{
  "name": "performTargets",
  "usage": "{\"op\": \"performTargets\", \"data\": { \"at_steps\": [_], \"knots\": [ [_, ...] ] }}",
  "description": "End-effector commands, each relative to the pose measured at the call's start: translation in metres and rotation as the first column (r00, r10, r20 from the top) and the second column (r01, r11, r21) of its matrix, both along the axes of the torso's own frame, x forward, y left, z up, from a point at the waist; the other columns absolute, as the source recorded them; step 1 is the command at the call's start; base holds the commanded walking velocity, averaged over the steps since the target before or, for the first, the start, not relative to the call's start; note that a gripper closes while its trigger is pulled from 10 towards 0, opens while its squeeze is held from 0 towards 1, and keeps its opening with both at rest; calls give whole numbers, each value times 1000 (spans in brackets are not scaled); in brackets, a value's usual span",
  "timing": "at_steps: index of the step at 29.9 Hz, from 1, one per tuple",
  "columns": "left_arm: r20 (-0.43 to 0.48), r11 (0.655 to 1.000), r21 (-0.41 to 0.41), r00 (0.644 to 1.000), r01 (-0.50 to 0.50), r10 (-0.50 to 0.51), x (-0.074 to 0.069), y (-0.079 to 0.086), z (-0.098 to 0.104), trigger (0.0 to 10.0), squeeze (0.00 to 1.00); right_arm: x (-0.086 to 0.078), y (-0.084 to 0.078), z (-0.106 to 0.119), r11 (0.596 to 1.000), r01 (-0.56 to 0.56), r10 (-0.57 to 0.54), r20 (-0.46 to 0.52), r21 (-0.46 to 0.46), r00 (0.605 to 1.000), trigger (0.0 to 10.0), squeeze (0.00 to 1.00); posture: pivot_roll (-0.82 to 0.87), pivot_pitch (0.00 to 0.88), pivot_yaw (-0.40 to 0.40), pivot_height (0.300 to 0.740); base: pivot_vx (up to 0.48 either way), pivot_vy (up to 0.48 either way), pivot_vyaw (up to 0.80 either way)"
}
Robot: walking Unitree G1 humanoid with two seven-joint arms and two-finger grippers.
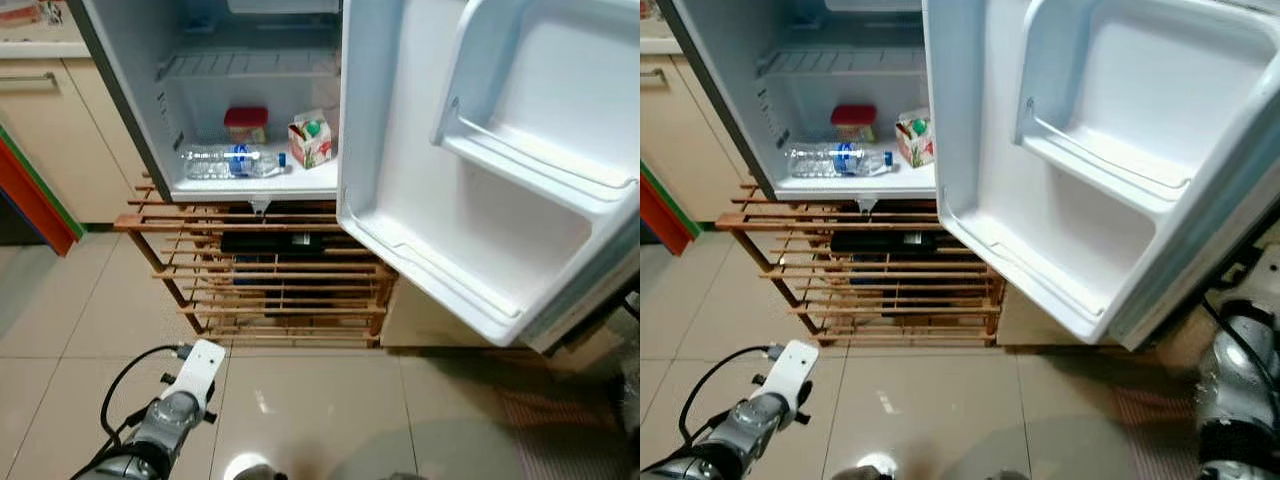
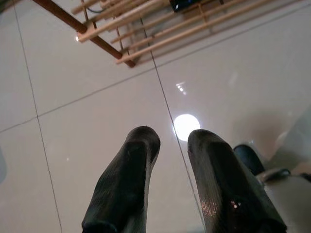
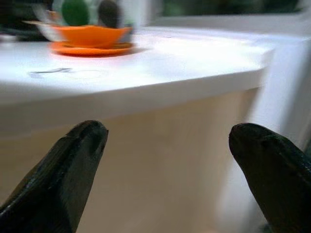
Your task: Restocking fridge
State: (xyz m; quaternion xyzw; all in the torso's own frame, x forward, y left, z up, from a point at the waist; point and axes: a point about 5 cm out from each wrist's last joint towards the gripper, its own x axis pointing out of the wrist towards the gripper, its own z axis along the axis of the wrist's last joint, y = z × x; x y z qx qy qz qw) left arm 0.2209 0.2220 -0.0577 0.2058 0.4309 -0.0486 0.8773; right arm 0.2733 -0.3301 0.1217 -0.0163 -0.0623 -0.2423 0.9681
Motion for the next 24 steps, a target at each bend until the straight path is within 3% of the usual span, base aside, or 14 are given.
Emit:
{"op": "performTargets", "data": {
  "at_steps": [1, 3, 8, 10, 11, 12, 13, 15, 18, 19, 20, 21, 24],
  "knots": [
    [-32, 999, 36, 999, -6, 8, -7, 9, -3, 10000, 0, 4, 5, 9, 999, -39, 39, 31, 9, 999, 10000, 0, 23, 37, 38, 730, 0, 0, 0],
    [-121, 994, 111, 992, -4, 18, -25, 27, -8, 10000, 0, 7, 23, 10, 982, -161, 158, 42, 98, 987, 10000, 0, 19, 33, 42, 730, 0, 0, 0],
    [-213, 985, 175, 977, 9, 28, -42, 43, -12, 10000, 0, 6, 38, 11, 949, -262, 256, 55, 176, 965, 10000, 0, 13, 27, 48, 730, 0, 0, 0],
    [-281, 979, 201, 959, 30, 29, -54, 52, -14, 10000, 0, 3, 57, 14, 873, -401, 393, 85, 277, 915, 10000, 0, 9, 24, 51, 730, 0, 0, 0],
    [-298, 977, 209, 954, 37, 28, -57, 55, -15, 10000, 0, 0, 70, 16, 803, -489, 482, 110, 341, 869, 10000, 0, 6, 24, 53, 730, 0, 0, 0],
    [-318, 977, 209, 948, 36, 33, -61, 58, -15, 10000, 0, -8, 88, 19, 694, -602, 596, 153, 395, 788, 10000, 0, 4, 25, 53, 730, 0, 0, 0],
    [-318, 977, 209, 948, 36, 33, -61, 58, -15, 10000, 0, -8, 88, 19, 694, -602, 596, 153, 395, 788, 10000, 0, 4, 25, 53, 730, 0, 0, 0],
    [-344, 982, 189, 938, 20, 48, -66, 59, -17, 10000, 0, -24, 118, 25, 495, -749, 754, 211, 440, 622, 10000, 0, 3, 26, 53, 730, 0, 0, 0],
    [-389, 989, 146, 920, 19, 40, -70, 56, -19, 10000, 0, -45, 146, 31, 293, -845, 874, 233, 447, 426, 10000, 0, 4, 32, 50, 730, 0, 0, 0],
    [-389, 989, 146, 920, 19, 40, -70, 56, -19, 10000, 0, -45, 146, 31, 293, -845, 874, 233, 447, 426, 10000, 0, 4, 32, 50, 730, 0, 0, 0],
    [-409, 990, 133, 912, 35, 23, -72, 54, -21, 10000, 0, -49, 152, 33, 256, -859, 895, 228, 444, 384, 10000, 0, 5, 33, 50, 730, 0, 0, 0],
    [-414, 990, 133, 910, 41, 18, -73, 53, -21, 10000, 0, -50, 154, 34, 248, -862, 901, 221, 441, 372, 10000, 0, 5, 34, 48, 730, 0, 0, 0],
    [-421, 989, 138, 907, 54, 9, -74, 54, -22, 10000, 0, -49, 154, 33, 255, -853, 902, 205, 456, 379, 10000, 0, 7, 35, 45, 730, 0, 0, 0]
  ]
}}
